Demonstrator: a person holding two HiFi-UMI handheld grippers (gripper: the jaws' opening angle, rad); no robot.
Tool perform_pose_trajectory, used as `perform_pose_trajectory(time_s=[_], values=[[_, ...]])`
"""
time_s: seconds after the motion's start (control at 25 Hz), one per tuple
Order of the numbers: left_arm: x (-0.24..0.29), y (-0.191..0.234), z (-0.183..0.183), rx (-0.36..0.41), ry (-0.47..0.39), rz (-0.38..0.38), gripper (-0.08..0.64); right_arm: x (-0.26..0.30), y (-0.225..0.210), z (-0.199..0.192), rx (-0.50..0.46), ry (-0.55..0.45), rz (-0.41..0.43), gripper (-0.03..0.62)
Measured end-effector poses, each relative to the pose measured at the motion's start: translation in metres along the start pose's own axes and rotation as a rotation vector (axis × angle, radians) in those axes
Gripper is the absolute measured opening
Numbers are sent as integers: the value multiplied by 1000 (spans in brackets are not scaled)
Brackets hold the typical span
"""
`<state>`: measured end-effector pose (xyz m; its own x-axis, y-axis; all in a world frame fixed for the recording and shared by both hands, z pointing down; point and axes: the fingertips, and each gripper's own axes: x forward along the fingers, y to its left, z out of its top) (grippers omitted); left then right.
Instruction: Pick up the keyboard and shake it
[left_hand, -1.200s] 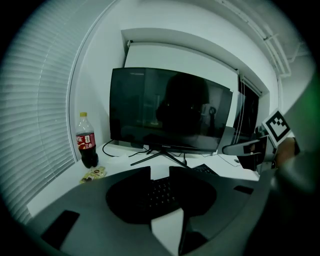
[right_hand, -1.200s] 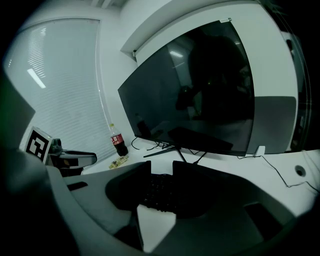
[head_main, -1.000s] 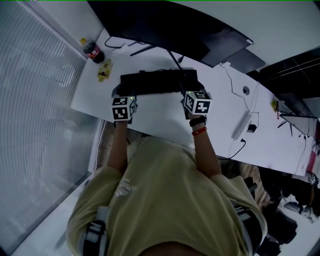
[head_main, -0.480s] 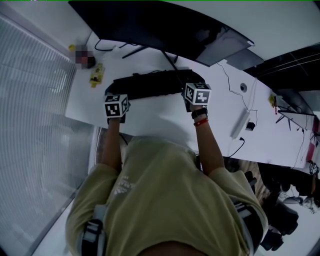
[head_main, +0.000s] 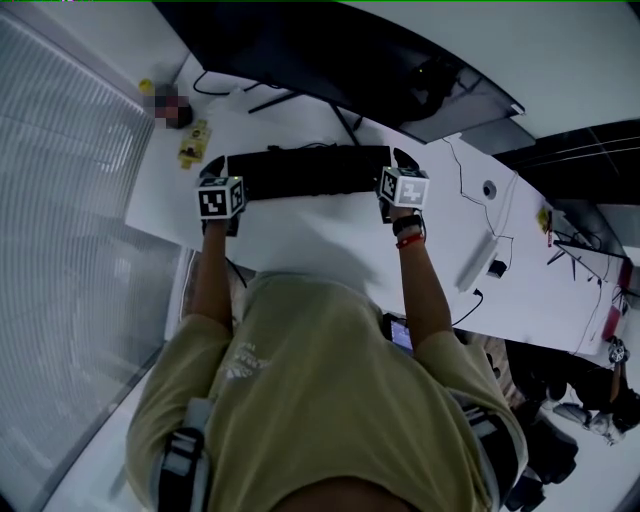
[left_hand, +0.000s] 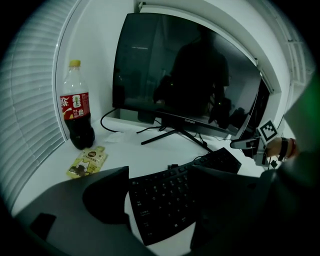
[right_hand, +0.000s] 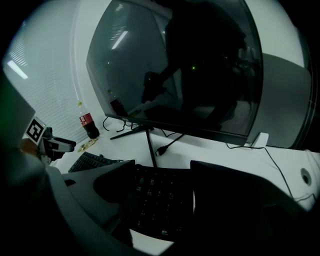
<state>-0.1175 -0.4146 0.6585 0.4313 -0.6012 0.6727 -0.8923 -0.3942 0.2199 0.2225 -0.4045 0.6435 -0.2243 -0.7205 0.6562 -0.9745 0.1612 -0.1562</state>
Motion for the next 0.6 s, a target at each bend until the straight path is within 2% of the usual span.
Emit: perform_pose_trajectory(time_s=[0.36,0.6], values=[[20,19,-17,-7,39,-3,373,27,-18,-14,13,49,7,367],[33,26,-28,-48,90,-9,373,41,-30,-30,54,86,21,373]])
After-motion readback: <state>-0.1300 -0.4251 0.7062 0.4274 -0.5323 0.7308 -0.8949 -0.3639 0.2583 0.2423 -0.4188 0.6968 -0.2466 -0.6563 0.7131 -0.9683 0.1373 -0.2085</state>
